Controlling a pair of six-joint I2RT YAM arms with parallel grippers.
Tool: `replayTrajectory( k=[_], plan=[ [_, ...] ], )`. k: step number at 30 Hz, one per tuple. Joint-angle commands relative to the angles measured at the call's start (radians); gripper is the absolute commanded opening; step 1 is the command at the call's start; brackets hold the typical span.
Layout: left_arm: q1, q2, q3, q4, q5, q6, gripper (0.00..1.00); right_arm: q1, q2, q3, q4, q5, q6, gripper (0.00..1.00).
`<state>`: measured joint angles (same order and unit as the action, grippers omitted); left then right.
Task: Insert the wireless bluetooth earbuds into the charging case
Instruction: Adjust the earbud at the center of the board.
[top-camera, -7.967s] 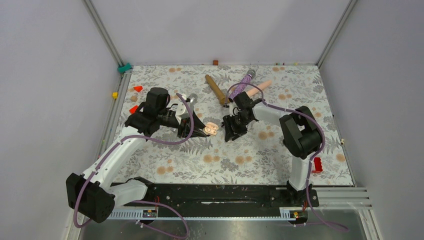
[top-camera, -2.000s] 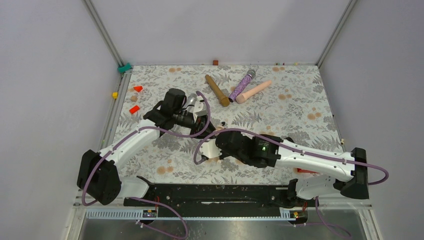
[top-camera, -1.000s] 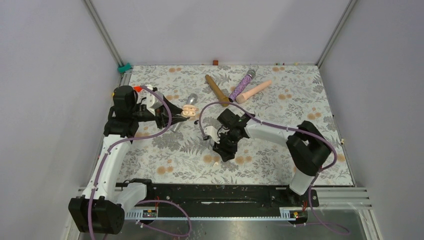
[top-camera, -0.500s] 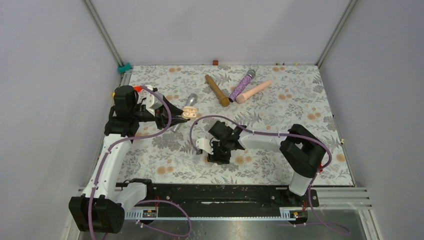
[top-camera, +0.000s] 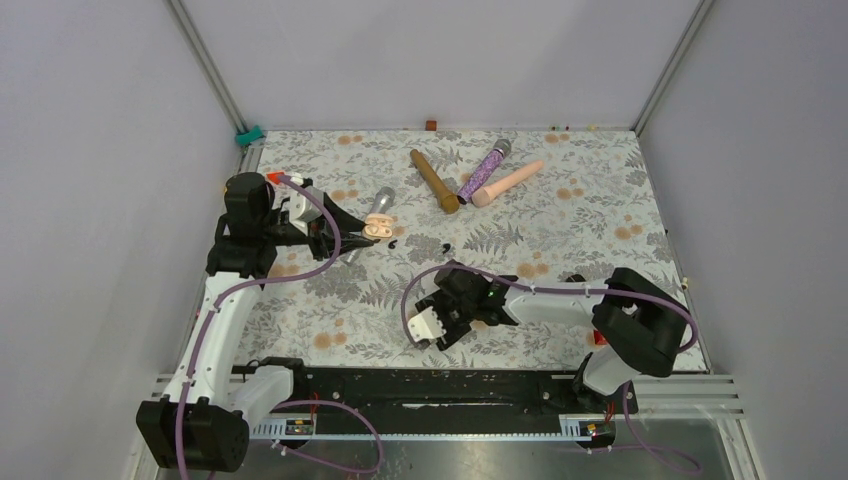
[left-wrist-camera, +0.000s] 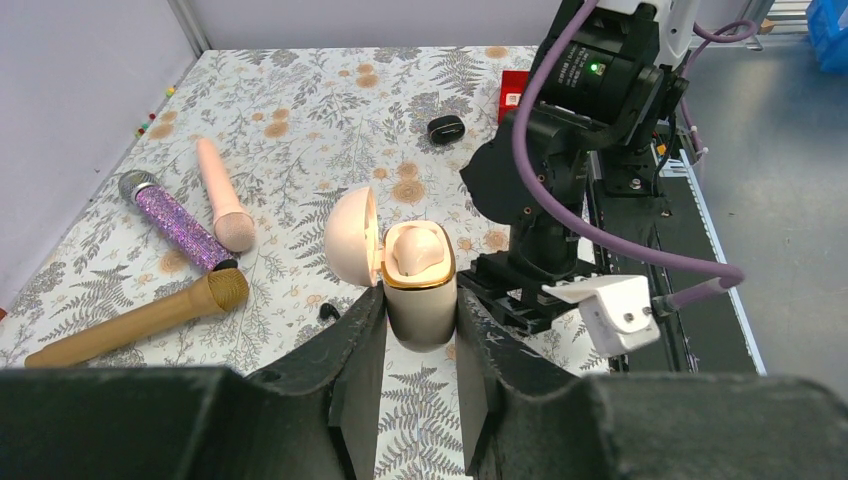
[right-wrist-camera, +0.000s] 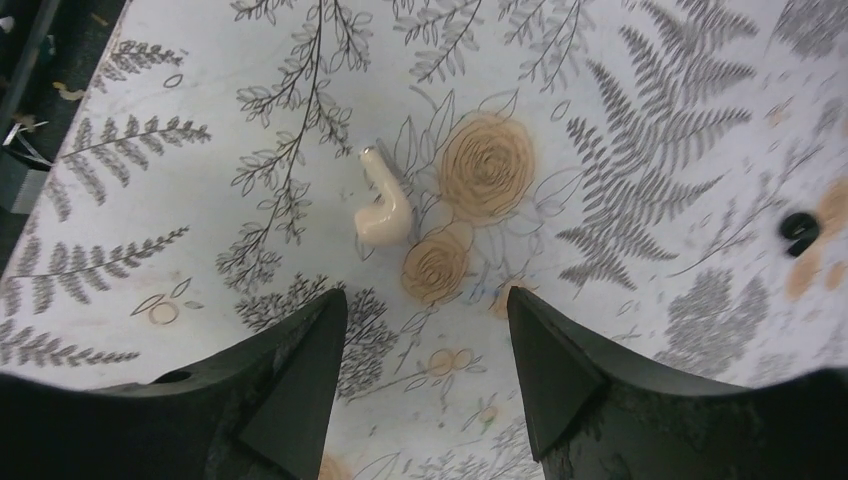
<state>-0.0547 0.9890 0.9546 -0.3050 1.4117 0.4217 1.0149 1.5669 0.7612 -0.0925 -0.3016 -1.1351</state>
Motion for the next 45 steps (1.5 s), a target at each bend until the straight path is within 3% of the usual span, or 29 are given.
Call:
replayTrajectory(
  k=[1, 13, 26, 38, 45],
  plan=[
    [0.005, -0.010, -0.003, 0.035, 0.055, 0.020, 0.00, 0.036, 0.044, -0.024, 0.068, 0.019, -0.194, 0.67],
    [0.005, -0.012, -0.003, 0.035, 0.061, 0.016, 0.00, 0.082, 0.033, -0.111, 0.011, 0.000, -0.424, 0.57],
    [0.005, -0.006, -0.001, 0.033, 0.064, 0.014, 0.00, 0.085, 0.024, -0.066, -0.156, -0.095, -0.459, 0.50],
    [0.004, -0.005, -0.002, 0.034, 0.070, 0.011, 0.00, 0.097, 0.090, -0.042, -0.061, -0.044, -0.403, 0.45],
    [0.004, -0.001, -0.002, 0.034, 0.073, 0.012, 0.00, 0.096, 0.079, -0.032, -0.103, -0.051, -0.397, 0.28]
  ],
)
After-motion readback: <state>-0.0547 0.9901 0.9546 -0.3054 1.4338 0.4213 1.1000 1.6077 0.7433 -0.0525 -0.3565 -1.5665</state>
